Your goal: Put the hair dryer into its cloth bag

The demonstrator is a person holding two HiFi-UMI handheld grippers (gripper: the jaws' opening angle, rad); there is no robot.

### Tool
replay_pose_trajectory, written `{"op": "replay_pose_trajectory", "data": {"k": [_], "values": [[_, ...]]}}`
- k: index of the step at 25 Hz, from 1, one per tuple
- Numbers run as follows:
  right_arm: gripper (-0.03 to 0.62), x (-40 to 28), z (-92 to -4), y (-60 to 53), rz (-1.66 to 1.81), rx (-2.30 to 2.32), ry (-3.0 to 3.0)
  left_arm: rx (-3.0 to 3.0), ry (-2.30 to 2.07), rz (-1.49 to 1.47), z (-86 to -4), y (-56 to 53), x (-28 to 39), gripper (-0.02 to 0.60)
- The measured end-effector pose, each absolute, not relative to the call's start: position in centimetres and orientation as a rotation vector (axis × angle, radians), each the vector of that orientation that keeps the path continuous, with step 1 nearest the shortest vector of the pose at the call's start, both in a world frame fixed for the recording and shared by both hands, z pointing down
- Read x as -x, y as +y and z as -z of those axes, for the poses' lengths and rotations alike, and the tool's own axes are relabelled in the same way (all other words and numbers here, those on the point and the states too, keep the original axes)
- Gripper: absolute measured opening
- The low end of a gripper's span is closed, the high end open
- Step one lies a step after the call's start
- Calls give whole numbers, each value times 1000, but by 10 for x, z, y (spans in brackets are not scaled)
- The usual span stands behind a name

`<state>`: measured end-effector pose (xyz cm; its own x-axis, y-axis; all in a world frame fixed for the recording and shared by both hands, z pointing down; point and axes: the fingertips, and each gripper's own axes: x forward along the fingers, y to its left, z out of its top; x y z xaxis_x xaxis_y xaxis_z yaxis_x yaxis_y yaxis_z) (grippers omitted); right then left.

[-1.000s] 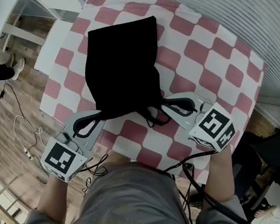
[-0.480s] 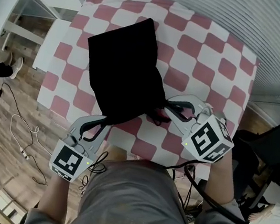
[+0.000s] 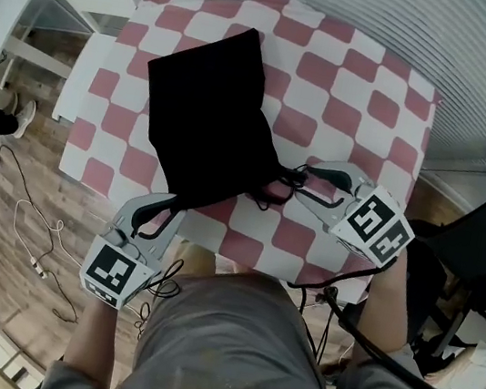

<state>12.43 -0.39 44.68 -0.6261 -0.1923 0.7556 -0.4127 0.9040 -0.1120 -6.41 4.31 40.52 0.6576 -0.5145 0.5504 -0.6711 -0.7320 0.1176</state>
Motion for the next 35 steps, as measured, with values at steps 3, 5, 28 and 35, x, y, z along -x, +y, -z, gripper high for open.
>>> {"op": "replay_pose_trajectory", "data": {"k": [3,5,28,35], "values": [[80,-128,-465,-3,-398,-482,-2227,-2580,-918,-726,-404,43,59,40],[64,-119,-462,5,-390,-463,-2257,-2586,-894,-740,-406,44,55,40],[28,-107,-459,5,-441,-799,-2214,-2645,-806,-884,-429,61,46,40],[28,-101,-469,2,-438,-809,-2186,-2626,-766,-931,-451,66,49,40]]}}
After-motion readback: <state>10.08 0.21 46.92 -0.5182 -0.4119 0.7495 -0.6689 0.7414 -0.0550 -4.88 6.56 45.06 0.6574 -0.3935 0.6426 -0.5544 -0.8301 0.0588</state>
